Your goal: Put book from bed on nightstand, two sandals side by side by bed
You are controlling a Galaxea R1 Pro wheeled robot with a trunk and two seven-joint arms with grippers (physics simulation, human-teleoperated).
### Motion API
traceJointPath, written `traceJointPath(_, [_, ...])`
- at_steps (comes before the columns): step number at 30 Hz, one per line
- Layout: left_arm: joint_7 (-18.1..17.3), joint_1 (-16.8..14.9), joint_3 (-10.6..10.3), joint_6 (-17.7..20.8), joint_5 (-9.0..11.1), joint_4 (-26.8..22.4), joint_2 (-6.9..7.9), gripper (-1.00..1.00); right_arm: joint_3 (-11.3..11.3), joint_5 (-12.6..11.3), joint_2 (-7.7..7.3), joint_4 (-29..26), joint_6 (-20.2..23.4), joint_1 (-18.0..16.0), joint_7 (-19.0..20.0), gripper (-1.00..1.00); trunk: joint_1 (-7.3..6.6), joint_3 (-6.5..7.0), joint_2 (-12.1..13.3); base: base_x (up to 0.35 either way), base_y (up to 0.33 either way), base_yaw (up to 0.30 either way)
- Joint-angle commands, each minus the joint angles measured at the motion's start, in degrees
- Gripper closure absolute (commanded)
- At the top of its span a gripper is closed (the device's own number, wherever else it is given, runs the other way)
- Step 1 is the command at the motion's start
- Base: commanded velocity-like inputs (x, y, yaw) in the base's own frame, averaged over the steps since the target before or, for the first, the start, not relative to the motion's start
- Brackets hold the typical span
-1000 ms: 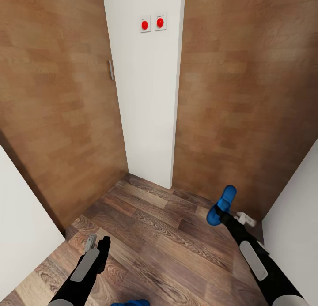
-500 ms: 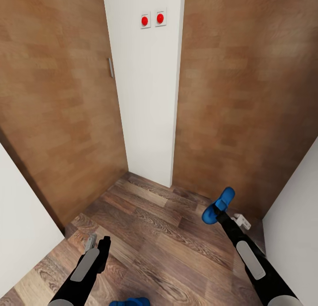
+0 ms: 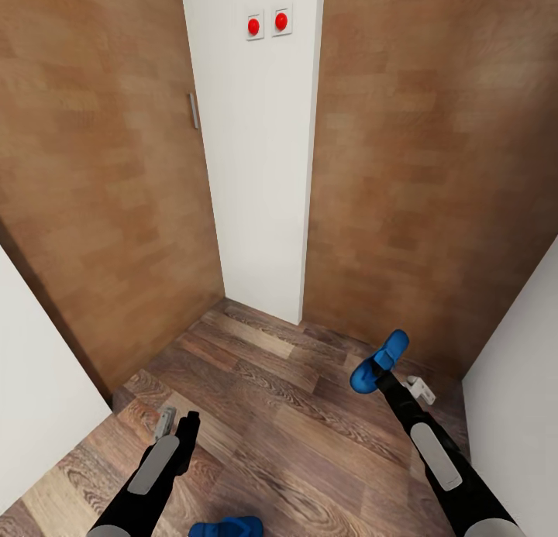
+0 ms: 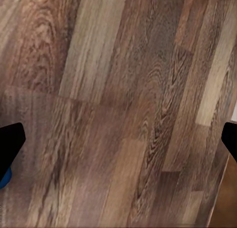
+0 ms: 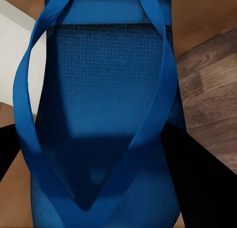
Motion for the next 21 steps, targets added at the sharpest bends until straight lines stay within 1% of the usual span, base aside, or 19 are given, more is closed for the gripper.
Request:
traceJointPath(1, [0.18, -0.01, -0.12, 0.20, 0.57, -0.11, 0.03, -1.00, -0.04, -0.60, 0.33, -0.02, 0.19, -0.02, 0.13, 1.00, -0.01, -0.05, -0.02, 0.000, 0.000, 0.000])
traceJointPath(4, [0.06, -0.01, -0.22, 2.19, 0.59, -0.16, 0.02, -1.00, -0.03, -0.56, 0.80, -0.01, 0.17, -0.02, 0.10, 1.00, -0.01, -0.05, -0.02, 0.000, 0.000, 0.000])
traceJointPath(7, [0.05, -0.01, -0.26, 3.14, 0.59, -0.25, 0.01, -1.00, 0.01, -0.55, 0.97, -0.01, 0.18, -0.02, 0.08, 1.00, -0.01, -0.05, -0.02, 0.000, 0.000, 0.000])
traceJointPath(10, [0.11, -0.01, -0.33, 3.33, 0.54, -0.57, -0.01, -1.00, 0.01, -0.55, 1.00, -0.01, 0.18, -0.02, 0.07, 1.00, -0.01, -0.05, -0.02, 0.000, 0.000, 0.000])
traceJointPath(13, [0.24, -0.01, -1.21, 3.46, 0.51, -1.15, 0.00, -1.00, 0.05, -0.55, 1.02, -0.01, 0.19, -0.02, 0.08, 1.00, -0.01, -0.05, -0.02, 0.000, 0.000, 0.000])
traceJointPath(15, [0.22, -0.01, -1.40, 3.43, 0.51, -1.19, 0.01, -1.00, 0.08, -0.55, 1.04, -0.01, 0.19, -0.02, 0.07, 1.00, -0.01, -0.05, -0.02, 0.000, 0.000, 0.000])
traceJointPath(21, [-0.04, -0.01, -1.91, 2.71, 0.39, -1.23, -0.17, -1.00, 0.23, -0.55, 1.05, -0.01, 0.19, -0.02, 0.06, 1.00, -0.01, -0.05, -0.02, 0.000, 0.000, 0.000])
